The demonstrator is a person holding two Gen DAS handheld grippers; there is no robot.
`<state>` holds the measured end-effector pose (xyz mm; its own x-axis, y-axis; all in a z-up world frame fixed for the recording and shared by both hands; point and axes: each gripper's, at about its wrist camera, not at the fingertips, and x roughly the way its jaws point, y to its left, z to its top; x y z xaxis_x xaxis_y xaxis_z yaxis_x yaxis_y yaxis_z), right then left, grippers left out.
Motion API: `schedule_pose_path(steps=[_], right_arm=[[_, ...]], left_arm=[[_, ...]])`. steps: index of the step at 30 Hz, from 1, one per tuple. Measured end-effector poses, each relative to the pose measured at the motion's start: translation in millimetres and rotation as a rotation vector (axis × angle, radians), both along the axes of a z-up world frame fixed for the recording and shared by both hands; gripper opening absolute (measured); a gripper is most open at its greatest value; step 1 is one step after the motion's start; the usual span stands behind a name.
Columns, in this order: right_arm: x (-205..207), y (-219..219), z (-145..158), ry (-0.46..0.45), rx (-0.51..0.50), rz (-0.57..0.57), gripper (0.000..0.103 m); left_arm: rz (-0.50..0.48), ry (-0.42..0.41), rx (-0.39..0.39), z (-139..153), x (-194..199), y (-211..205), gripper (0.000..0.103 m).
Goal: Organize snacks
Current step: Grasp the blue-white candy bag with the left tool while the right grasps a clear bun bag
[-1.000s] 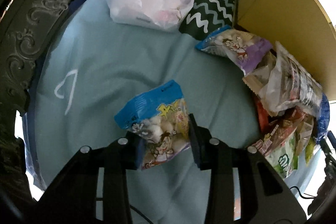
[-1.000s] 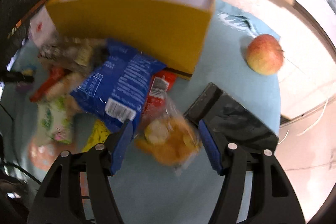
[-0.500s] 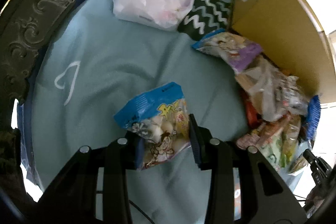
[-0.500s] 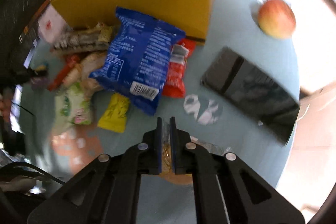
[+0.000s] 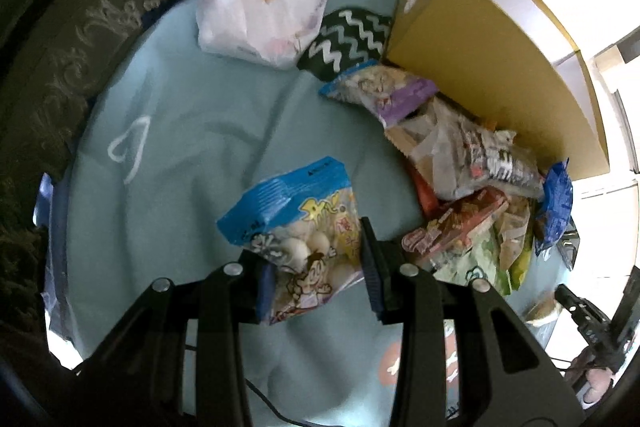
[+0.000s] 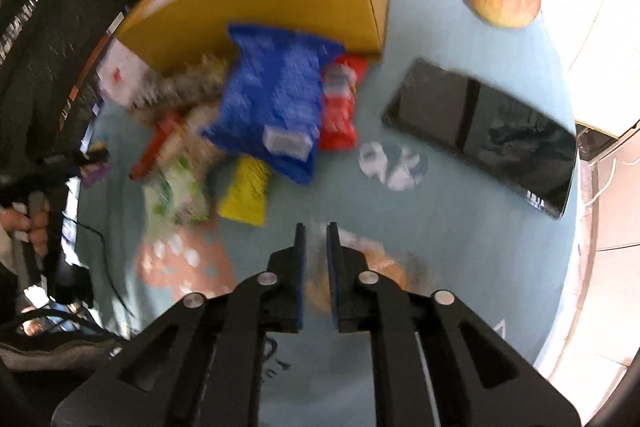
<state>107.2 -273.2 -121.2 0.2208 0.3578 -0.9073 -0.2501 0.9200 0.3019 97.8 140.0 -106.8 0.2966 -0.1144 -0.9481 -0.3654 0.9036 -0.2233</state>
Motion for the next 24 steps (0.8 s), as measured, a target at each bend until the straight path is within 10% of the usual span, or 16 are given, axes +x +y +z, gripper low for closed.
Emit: schedule_pose_path(steps=[3, 8, 21, 24], right_arm=[[-9, -8, 9, -0.087, -0.066, -0.053, 0.065], [-26, -10, 22, -0.157, -0.113, 0.095, 0.091], [-51, 50, -24, -0.299, -0.436, 0.659, 0.091], [-31, 43, -34, -0.145, -0.375, 0.63, 0.057]], left_arm=[[-0.008, 0.013, 0.0, -8, 2, -7, 0.037], [-0.01, 0.026, -0.001, -14, 3, -9, 0.037], [0.004, 0.051, 0.01, -19, 2, -20, 0.037], [0.012, 0.054, 0.009, -22, -2, -21, 0.037]])
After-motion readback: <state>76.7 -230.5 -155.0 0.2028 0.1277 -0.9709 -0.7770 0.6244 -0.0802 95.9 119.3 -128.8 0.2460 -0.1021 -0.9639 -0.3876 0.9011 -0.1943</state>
